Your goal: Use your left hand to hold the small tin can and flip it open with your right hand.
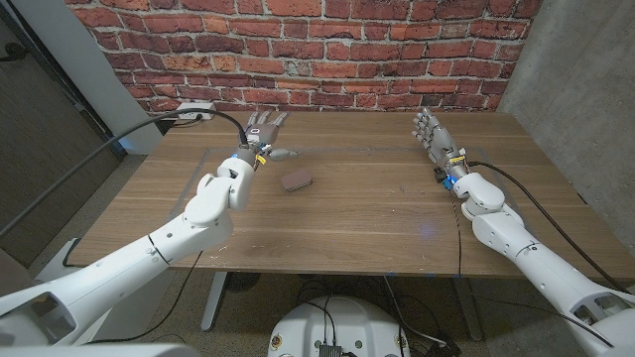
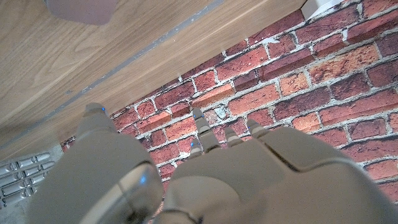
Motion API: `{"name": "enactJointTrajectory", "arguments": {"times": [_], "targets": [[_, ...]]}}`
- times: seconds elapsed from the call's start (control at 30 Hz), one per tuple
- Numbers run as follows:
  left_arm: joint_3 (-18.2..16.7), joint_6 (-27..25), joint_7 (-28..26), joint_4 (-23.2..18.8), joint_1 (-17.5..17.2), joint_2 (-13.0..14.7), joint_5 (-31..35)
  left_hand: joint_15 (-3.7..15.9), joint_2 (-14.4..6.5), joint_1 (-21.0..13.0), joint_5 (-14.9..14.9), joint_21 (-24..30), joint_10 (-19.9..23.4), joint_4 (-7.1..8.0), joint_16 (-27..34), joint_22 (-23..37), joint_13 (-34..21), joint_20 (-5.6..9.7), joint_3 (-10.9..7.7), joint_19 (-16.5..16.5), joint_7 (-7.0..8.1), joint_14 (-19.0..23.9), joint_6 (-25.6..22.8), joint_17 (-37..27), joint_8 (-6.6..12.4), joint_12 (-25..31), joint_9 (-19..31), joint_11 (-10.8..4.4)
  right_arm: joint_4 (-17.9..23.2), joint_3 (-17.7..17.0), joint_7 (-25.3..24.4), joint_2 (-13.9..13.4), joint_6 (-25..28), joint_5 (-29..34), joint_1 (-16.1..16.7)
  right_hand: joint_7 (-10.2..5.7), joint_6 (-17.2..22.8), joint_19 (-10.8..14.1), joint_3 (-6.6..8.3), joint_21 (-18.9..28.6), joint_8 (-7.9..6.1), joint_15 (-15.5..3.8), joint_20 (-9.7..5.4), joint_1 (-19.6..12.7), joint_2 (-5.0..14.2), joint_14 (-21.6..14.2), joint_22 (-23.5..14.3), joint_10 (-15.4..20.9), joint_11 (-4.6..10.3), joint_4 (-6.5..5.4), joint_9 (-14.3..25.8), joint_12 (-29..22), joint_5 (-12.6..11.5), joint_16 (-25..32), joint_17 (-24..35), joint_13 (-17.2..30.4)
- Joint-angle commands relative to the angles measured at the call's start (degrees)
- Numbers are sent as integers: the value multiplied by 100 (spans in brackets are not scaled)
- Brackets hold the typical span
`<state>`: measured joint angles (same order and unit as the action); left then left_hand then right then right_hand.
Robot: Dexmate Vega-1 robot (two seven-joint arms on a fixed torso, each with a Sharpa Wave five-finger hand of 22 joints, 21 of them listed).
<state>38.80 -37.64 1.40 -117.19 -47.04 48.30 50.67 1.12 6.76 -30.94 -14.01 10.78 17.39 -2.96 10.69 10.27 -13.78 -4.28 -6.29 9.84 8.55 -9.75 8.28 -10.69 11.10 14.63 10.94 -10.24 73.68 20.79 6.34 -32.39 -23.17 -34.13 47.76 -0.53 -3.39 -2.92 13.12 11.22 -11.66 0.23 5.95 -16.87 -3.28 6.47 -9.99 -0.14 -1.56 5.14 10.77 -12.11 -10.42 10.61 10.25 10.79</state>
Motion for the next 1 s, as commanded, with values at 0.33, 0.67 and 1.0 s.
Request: {"name": "enactJointTrajectory", "arguments": {"times": [0.33,0.67,1.0], "targets": [[289,-543,764,59,49,-129,821,77,-37,-137,-65,71,167,-22,112,-1,-56,-83,58,-132,40,-123,33,-14,24,45,7,-94,-12,-3,260,17,47,-241,38,12,-55,-75,-42,-24,22,-5,61,32,-18,85,-22,-35,32,-12,33,-26,20,-19,17,11],[411,-634,1618,93,235,-185,1114,-16,-48,-188,-81,36,-7,-41,67,-2,-56,-163,84,-45,1,-227,100,-9,19,-49,7,-23,-22,10,264,26,15,-208,38,17,-63,-86,-56,-27,27,-6,73,74,-3,84,-22,-47,34,-32,33,-21,20,-11,21,11],[465,-590,1869,266,283,-299,1200,63,-88,-253,-80,50,315,-60,137,-1,-58,-214,98,-70,-17,-13,93,-3,36,51,5,-96,-93,28,302,64,1,-205,-32,17,-64,-106,-59,-33,27,5,104,83,14,92,-21,-76,44,-34,32,-11,17,-10,19,10]]}}
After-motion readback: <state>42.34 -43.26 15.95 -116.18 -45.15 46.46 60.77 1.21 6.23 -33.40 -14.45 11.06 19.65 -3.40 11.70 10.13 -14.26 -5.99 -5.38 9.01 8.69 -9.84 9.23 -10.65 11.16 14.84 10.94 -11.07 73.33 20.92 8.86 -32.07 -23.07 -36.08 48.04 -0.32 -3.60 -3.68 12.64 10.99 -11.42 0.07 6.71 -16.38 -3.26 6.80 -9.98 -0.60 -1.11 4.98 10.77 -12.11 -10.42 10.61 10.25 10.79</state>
